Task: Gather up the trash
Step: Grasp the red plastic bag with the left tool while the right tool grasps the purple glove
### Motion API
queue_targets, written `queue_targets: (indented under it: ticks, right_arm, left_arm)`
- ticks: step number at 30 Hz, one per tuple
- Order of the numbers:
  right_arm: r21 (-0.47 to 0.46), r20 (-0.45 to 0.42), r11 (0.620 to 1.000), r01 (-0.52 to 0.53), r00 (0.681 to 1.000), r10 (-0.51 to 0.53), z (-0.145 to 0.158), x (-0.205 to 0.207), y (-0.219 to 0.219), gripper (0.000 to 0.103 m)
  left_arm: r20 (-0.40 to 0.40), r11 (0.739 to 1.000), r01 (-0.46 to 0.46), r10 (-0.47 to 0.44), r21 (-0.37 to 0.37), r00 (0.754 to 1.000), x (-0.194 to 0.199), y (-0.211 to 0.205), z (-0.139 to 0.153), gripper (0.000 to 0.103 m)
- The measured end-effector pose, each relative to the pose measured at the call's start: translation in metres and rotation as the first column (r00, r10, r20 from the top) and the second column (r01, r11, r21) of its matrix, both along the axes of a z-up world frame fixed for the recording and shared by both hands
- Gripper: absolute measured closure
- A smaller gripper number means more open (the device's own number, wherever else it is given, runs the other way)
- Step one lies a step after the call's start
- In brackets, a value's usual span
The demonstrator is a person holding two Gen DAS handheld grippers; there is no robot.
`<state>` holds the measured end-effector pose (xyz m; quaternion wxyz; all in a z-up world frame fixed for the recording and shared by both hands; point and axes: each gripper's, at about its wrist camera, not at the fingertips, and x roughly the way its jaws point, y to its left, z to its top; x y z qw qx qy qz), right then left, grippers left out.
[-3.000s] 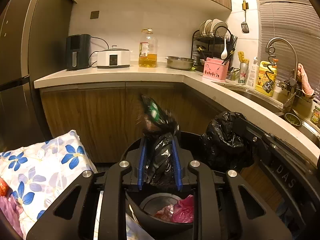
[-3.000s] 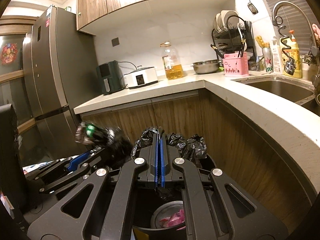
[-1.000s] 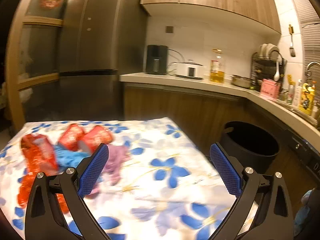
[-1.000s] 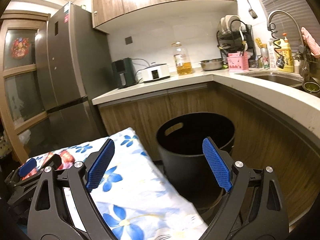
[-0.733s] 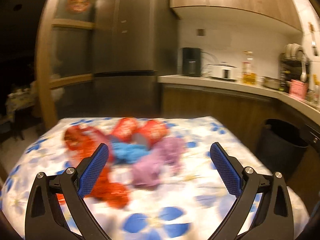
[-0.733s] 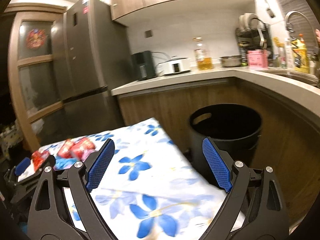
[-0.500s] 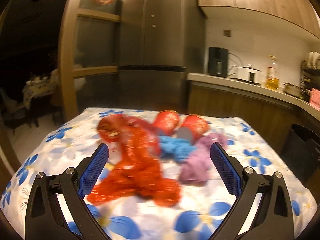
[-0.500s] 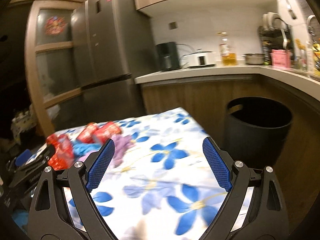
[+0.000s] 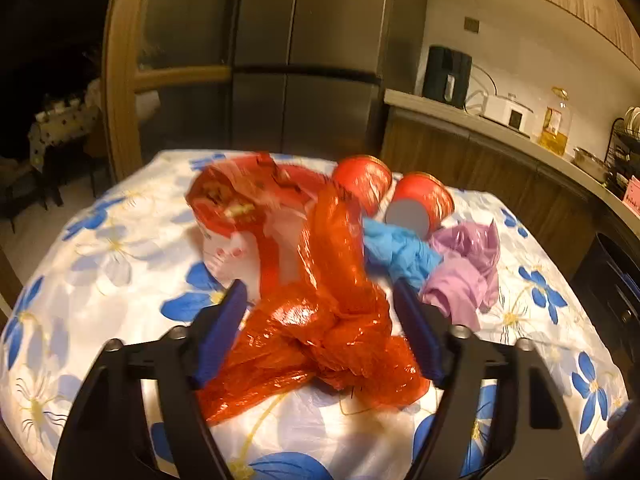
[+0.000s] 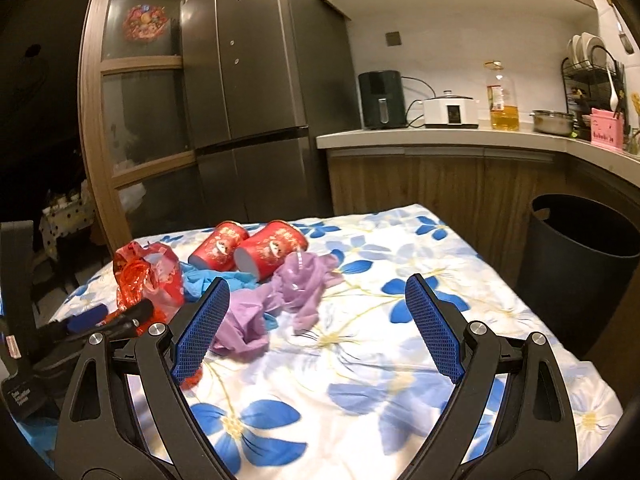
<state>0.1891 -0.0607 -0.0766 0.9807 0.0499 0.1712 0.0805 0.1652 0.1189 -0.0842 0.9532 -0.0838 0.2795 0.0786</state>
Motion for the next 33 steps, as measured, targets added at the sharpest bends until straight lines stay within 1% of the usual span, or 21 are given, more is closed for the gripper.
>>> queue_targets:
  ticks: [1, 2, 3, 4, 5, 7, 9, 14, 16, 18, 19, 21, 22, 24, 25, 27, 28, 30, 33]
  right_arm:
    - [0.0, -0.004, 1.0, -0.006, 1.0, 0.006, -0.001, 0.003, 0.004, 0.015]
    - [-0.002, -0.006, 1.0, -0.009, 1.0, 0.009, -0.002, 0.005, 0.006, 0.015]
    - [-0.006, -0.01, 1.0, -0.013, 1.0, 0.013, -0.003, 0.008, 0.009, 0.015]
    - [-0.007, -0.014, 1.0, -0.019, 1.0, 0.019, -0.005, 0.01, 0.011, 0.015]
    - [-0.008, -0.022, 1.0, -0.027, 0.999, 0.027, -0.006, 0.013, 0.014, 0.015]
    - [-0.007, -0.05, 0.999, -0.05, 0.998, 0.05, -0.011, 0.02, 0.022, 0.016]
    - [-0.008, -0.074, 0.997, -0.07, 0.995, 0.07, -0.015, 0.026, 0.03, 0.02]
    - [-0.02, -0.11, 0.994, -0.109, 0.988, 0.106, -0.025, 0.038, 0.049, 0.029]
    - [-0.02, -0.124, 0.993, -0.118, 0.986, 0.115, -0.028, 0.043, 0.055, 0.032]
    - [-0.018, -0.141, 0.992, -0.123, 0.983, 0.119, -0.031, 0.049, 0.06, 0.036]
    - [-0.017, -0.15, 0.992, -0.127, 0.981, 0.123, -0.033, 0.052, 0.062, 0.037]
    - [-0.021, -0.165, 0.991, -0.133, 0.978, 0.128, -0.036, 0.056, 0.067, 0.044]
    - [-0.023, -0.176, 0.99, -0.137, 0.976, 0.131, -0.038, 0.058, 0.068, 0.046]
    - [-0.028, -0.203, 0.989, -0.148, 0.969, 0.139, -0.043, 0.064, 0.072, 0.053]
    - [-0.028, -0.212, 0.987, -0.155, 0.966, 0.146, -0.045, 0.065, 0.073, 0.055]
    - [-0.023, -0.229, 0.986, -0.167, 0.961, 0.157, -0.047, 0.068, 0.073, 0.067]
    - [-0.018, -0.232, 0.985, -0.172, 0.959, 0.163, -0.048, 0.068, 0.073, 0.07]
    - [-0.017, -0.233, 0.981, -0.192, 0.955, 0.183, -0.047, 0.067, 0.074, 0.087]
    - [-0.023, -0.23, 0.977, -0.214, 0.952, 0.203, -0.047, 0.062, 0.073, 0.096]
  left_arm:
    - [-0.01, 1.0, 0.01, -0.011, -0.01, 1.0, 0.001, 0.001, -0.002, 0.043]
    - [-0.016, 1.0, 0.021, -0.021, -0.018, 1.0, 0.002, 0.001, -0.003, 0.049]
    - [-0.018, 0.999, 0.029, -0.029, -0.023, 0.999, 0.002, 0.001, -0.004, 0.058]
    - [-0.018, 0.999, 0.043, -0.044, -0.029, 0.999, 0.001, 0.001, -0.004, 0.061]
    - [-0.015, 0.999, 0.048, -0.049, -0.024, 0.999, 0.0, 0.0, -0.004, 0.068]
    - [-0.012, 0.998, 0.06, -0.061, -0.012, 0.998, -0.003, -0.003, -0.004, 0.075]
    - [0.004, 0.998, 0.063, -0.063, -0.022, 0.998, -0.01, -0.001, -0.001, 0.081]
    - [0.063, 0.996, 0.061, -0.057, -0.059, 0.996, -0.032, 0.008, 0.013, 0.083]
    - [0.101, 0.994, 0.079, -0.071, -0.077, 0.992, -0.041, 0.009, 0.021, 0.083]
    - [0.134, 0.994, 0.086, -0.076, -0.072, 0.988, -0.048, 0.009, 0.027, 0.083]
    - [0.143, 0.995, 0.082, -0.072, -0.065, 0.987, -0.05, 0.009, 0.029, 0.083]
    - [0.156, 0.995, 0.079, -0.068, -0.065, 0.985, -0.051, 0.009, 0.032, 0.083]
    - [0.157, 0.995, 0.075, -0.064, -0.067, 0.986, -0.051, 0.01, 0.033, 0.083]
    - [0.154, 0.995, 0.069, -0.058, -0.067, 0.986, -0.05, 0.011, 0.033, 0.083]
    - [0.15, 0.996, 0.067, -0.057, -0.066, 0.987, -0.049, 0.011, 0.033, 0.083]
    - [0.142, 0.996, 0.067, -0.058, -0.065, 0.988, -0.047, 0.011, 0.031, 0.083]
    - [0.139, 0.996, 0.066, -0.056, -0.066, 0.989, -0.046, 0.011, 0.03, 0.083]
    - [0.138, 0.996, 0.065, -0.056, -0.068, 0.989, -0.046, 0.011, 0.031, 0.083]
    - [0.145, 0.996, 0.068, -0.058, -0.062, 0.988, -0.047, 0.009, 0.033, 0.083]
